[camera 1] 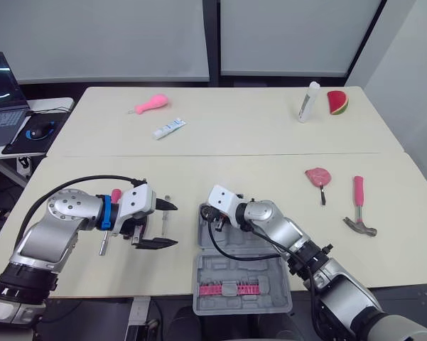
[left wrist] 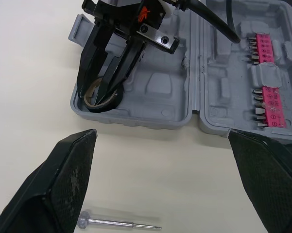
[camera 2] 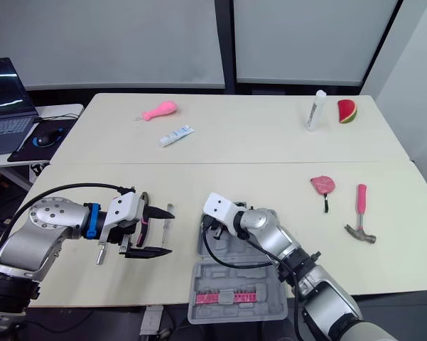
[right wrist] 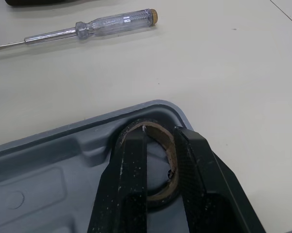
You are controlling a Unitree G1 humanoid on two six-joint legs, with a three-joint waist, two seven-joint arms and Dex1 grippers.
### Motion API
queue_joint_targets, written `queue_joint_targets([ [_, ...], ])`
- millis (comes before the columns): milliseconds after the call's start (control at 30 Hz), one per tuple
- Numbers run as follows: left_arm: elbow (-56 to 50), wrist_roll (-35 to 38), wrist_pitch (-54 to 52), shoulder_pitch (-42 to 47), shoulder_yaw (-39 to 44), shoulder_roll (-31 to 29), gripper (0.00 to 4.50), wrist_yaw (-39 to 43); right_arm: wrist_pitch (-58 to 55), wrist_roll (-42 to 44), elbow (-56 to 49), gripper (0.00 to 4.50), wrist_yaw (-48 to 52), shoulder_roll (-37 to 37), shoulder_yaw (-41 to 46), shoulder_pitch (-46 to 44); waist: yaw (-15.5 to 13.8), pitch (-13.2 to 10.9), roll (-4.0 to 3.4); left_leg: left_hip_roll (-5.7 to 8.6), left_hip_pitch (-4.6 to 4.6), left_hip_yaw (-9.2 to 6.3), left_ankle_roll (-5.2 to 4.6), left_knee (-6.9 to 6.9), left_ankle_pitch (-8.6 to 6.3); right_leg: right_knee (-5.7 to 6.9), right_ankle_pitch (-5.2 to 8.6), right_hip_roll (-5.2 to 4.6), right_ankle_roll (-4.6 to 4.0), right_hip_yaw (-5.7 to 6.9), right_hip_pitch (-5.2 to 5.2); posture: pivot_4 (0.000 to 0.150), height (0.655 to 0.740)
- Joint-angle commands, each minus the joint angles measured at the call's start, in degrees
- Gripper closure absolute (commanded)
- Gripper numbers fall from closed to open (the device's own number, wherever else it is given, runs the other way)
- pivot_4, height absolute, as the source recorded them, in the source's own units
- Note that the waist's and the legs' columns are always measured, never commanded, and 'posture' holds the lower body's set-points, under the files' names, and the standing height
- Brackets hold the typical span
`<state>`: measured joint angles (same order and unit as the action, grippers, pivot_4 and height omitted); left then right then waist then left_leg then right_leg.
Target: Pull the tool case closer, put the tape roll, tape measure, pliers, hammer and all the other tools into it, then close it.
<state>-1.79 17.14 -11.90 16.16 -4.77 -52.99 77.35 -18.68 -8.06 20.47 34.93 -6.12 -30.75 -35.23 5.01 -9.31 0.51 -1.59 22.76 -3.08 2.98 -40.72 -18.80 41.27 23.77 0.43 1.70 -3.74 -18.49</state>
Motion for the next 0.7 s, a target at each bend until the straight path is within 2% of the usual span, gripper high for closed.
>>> queue_joint_targets([
  [33, -1.14, 0.45, 1.12, -0.46, 1.66, -0.13, 0.00, -0.27, 1.49, -2.11, 0.49, 3.61, -0.54, 0.11, -1.01, 1.17, 0.00, 0.00, 0.00, 0.00, 0.00, 0.00, 0.00, 0.00, 0.00, 0.00, 0.00, 0.00, 0.00, 0.00, 0.00, 0.150, 0.7400],
  [367, -0.13, 0.58, 1.69, -0.86, 1.93, 0.10, 0.00, -0.94, 3.29, -0.72, -1.59, 3.61, -0.45, 0.72, 3.25, 0.60, -0.03, 0.00, 0.00, 0.00, 0.01, 0.00, 0.00, 0.00, 0.00, 0.01, 0.00, 0.00, 0.00, 0.00, 0.00, 0.150, 0.7400],
  [600, 2.33, 2.89, 0.14, -1.28, 5.29, 0.18, 0.00, -1.95, -3.13, 6.20, -14.59, 3.61, 2.19, 0.55, 9.43, 2.70, -0.06, -0.01, -0.01, -0.01, 0.04, -0.01, 0.00, 0.00, 0.00, 0.01, 0.00, 0.00, 0.00, 0.01, -0.02, 0.150, 0.7400],
  [700, 4.53, 4.92, -1.88, -1.70, 9.27, 0.36, 0.00, -3.67, -8.64, 9.12, -24.64, 3.61, 2.45, -1.28, 12.65, 4.76, -0.14, -0.01, -0.01, 0.00, 0.06, -0.01, 0.00, 0.01, 0.00, 0.00, 0.00, 0.00, 0.00, 0.00, -0.02, 0.150, 0.7400],
])
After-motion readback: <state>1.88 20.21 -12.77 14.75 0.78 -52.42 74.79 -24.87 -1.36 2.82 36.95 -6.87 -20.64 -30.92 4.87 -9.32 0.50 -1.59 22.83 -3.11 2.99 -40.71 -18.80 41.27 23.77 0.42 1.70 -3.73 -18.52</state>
